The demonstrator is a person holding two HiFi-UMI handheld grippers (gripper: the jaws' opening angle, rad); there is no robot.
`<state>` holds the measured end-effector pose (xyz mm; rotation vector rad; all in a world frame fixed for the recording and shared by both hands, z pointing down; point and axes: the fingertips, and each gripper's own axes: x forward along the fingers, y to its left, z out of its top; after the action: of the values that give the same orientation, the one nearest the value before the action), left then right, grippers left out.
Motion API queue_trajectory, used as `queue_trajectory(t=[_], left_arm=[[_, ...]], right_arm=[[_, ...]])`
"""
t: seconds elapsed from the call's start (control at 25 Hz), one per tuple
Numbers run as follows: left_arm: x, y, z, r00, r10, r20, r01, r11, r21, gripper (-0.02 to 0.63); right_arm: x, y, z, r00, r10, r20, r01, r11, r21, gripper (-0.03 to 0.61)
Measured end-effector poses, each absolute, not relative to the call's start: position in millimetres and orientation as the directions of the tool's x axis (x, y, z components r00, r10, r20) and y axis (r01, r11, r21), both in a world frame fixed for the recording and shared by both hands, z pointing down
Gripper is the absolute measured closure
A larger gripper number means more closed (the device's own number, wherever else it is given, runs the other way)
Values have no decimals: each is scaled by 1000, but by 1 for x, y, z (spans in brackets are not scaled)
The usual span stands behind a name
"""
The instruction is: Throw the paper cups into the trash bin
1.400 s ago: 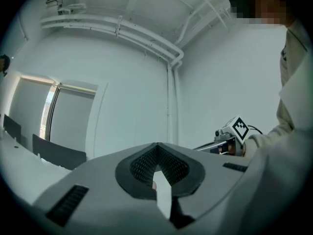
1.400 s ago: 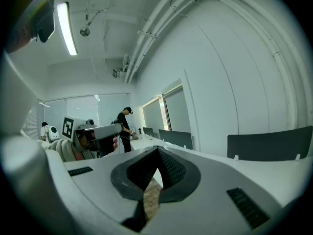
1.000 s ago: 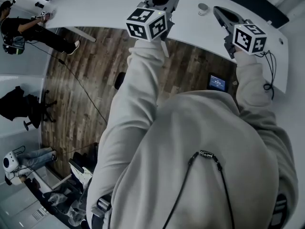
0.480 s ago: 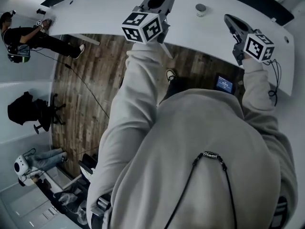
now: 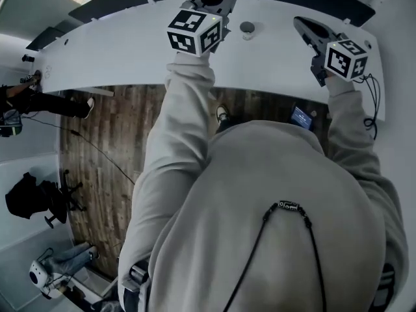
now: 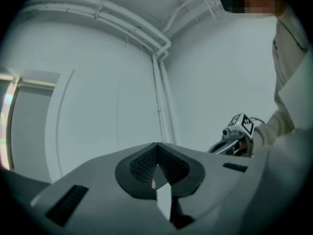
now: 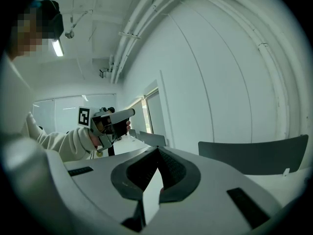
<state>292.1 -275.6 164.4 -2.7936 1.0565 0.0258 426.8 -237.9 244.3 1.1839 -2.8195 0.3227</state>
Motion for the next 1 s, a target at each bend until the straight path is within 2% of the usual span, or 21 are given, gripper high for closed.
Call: queue_trajectory(t=[0.12, 0.44, 0.68, 1.0], left_arm=[[283, -315, 152, 748, -662, -53, -656, -726, -207, 618], [247, -428, 179, 790, -612, -40, -608, -773, -181, 618], [246, -501, 218, 811, -585, -9, -580, -802, -139, 618], [261, -536, 196, 834, -552, -27, -552, -833, -34, 618]], right_arm=[[415, -276, 232, -697, -706, 127, -717, 676, -171, 560], [375, -385, 243, -665, -739, 107, -743, 642, -188, 560], [389, -464, 259, -612, -787, 75, -779, 584, -226, 560], [402, -501, 224, -576, -809, 117, -815, 556, -165, 560]])
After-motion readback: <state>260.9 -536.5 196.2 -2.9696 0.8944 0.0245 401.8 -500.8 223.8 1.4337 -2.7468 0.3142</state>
